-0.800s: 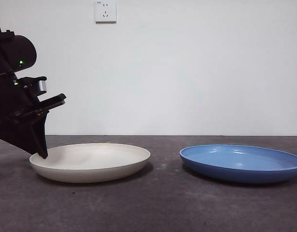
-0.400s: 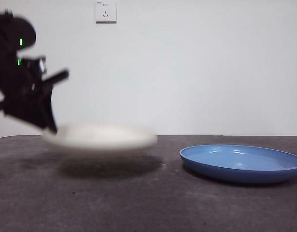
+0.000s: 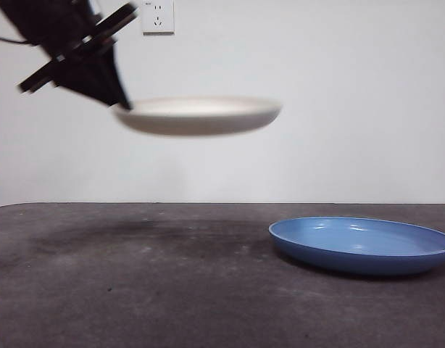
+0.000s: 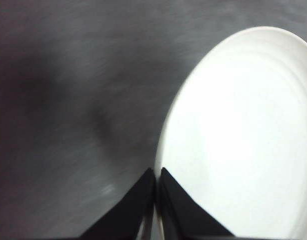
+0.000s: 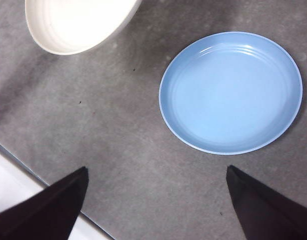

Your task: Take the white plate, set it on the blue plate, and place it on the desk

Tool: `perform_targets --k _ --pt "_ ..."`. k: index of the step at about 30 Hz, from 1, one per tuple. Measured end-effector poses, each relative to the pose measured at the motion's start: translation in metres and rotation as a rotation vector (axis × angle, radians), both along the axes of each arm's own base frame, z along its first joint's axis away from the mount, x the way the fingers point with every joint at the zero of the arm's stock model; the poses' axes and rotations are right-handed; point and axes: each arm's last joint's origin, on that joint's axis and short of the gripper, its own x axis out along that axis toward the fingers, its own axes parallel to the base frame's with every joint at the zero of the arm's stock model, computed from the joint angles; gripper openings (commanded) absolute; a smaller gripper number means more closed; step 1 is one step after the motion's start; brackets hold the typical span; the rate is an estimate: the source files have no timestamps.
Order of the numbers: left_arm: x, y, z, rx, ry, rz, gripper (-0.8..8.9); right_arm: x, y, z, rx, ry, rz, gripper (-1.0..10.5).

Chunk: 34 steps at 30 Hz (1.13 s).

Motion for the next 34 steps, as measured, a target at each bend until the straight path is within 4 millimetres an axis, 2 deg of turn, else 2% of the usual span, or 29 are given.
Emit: perform_targets --k 3,6,14,22,28,34 --pt "-0.003 -0.023 0.008 -0.037 -0.047 -0.053 0.16 0.000 0.000 0.000 0.002 0.003 -0.005 4.4" --pt "-0.002 -0.044 0.007 -0.061 -0.042 -0.098 0.16 -0.001 0.000 0.001 0.009 0.004 -0.015 4.4" --pt "0.027 -0.103 -0.029 -0.041 0.085 -0.165 0.16 -0.017 -0.003 0.010 0.001 -0.061 -0.065 4.4" --pt "0.052 -0.158 -0.054 -0.007 0.162 -0.226 0.16 -0.039 -0.008 0.037 -0.033 -0.142 -0.133 4.4" --pt "0.065 -0.175 -0.088 0.065 0.241 -0.212 0.16 -0.049 -0.010 0.054 -0.040 -0.187 -0.156 4.4" --pt "0.067 -0.180 -0.098 0.079 0.261 -0.217 0.16 -0.051 -0.010 0.056 -0.041 -0.185 -0.156 4.4"
